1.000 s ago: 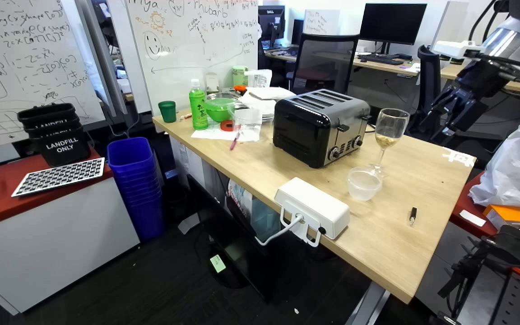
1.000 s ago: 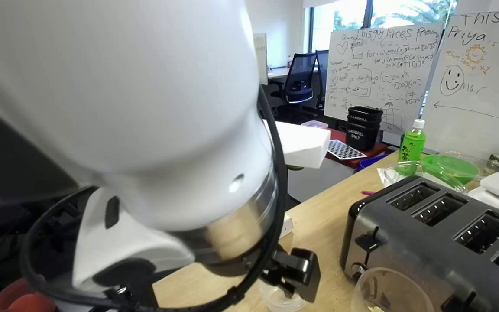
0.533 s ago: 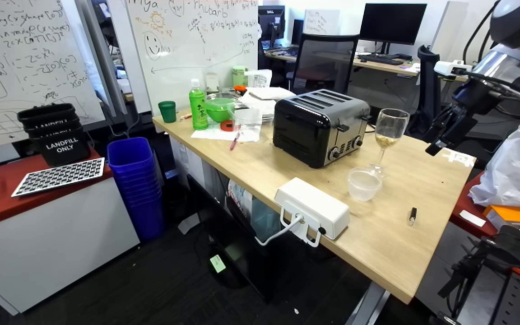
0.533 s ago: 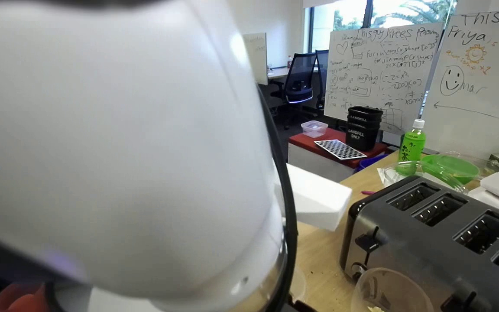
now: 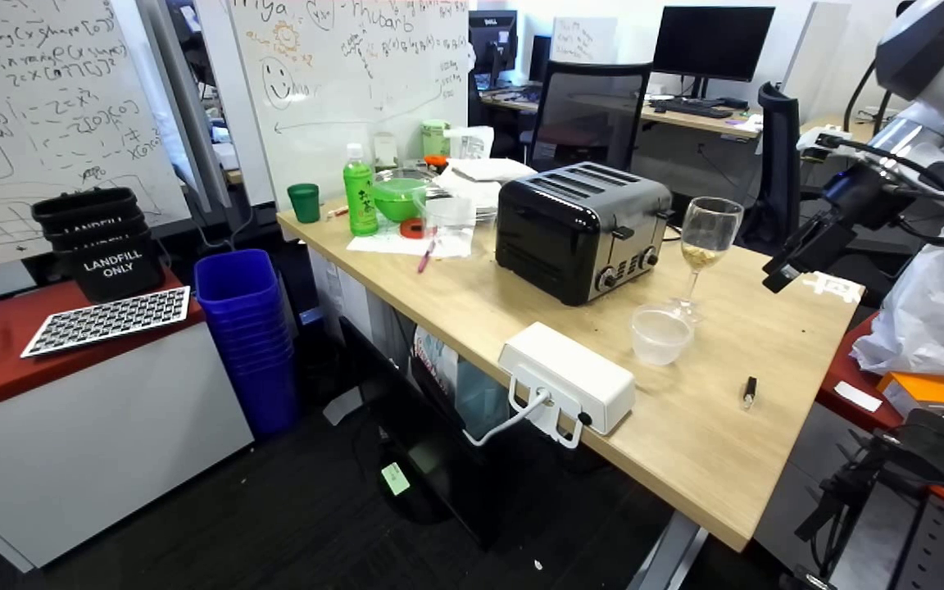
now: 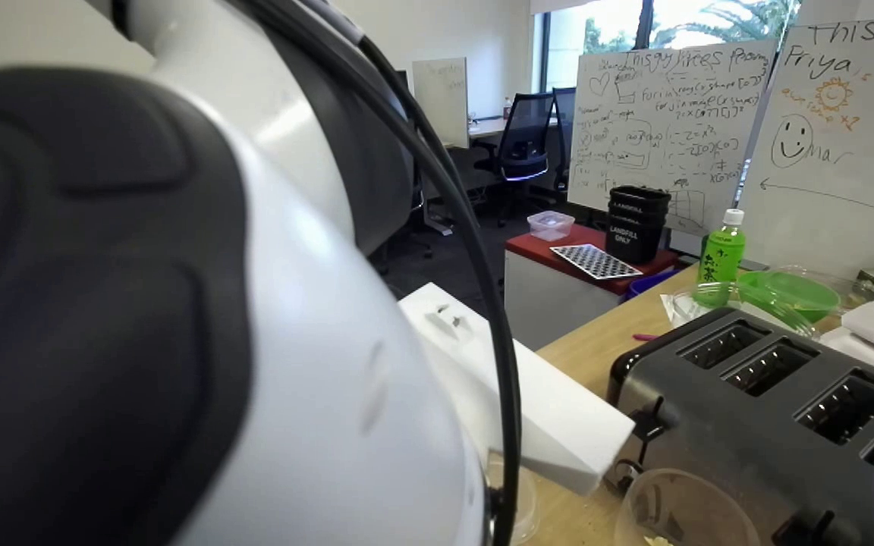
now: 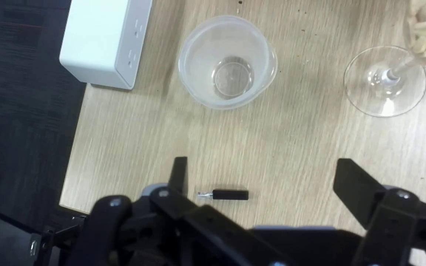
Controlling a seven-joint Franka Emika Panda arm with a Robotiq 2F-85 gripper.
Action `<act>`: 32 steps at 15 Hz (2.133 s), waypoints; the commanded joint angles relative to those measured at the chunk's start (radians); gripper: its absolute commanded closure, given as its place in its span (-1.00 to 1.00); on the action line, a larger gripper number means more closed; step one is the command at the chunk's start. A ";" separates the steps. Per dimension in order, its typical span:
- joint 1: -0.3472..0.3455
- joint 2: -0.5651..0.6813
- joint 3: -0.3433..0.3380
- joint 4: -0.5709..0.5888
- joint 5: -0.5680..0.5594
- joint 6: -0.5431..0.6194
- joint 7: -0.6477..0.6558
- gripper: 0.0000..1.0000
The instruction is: Pour the contents in the wine glass into the bowl.
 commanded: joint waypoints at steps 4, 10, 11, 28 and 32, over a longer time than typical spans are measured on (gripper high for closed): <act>-0.013 0.001 0.013 0.001 0.002 -0.003 -0.001 -1.00; -0.008 0.015 -0.021 0.000 0.184 0.034 -0.094 -1.00; -0.008 0.019 -0.025 0.000 0.228 0.042 -0.127 -1.00; -0.009 0.130 -0.022 0.006 0.817 0.025 -0.682 -1.00; -0.009 0.129 -0.021 0.007 0.817 0.025 -0.681 -1.00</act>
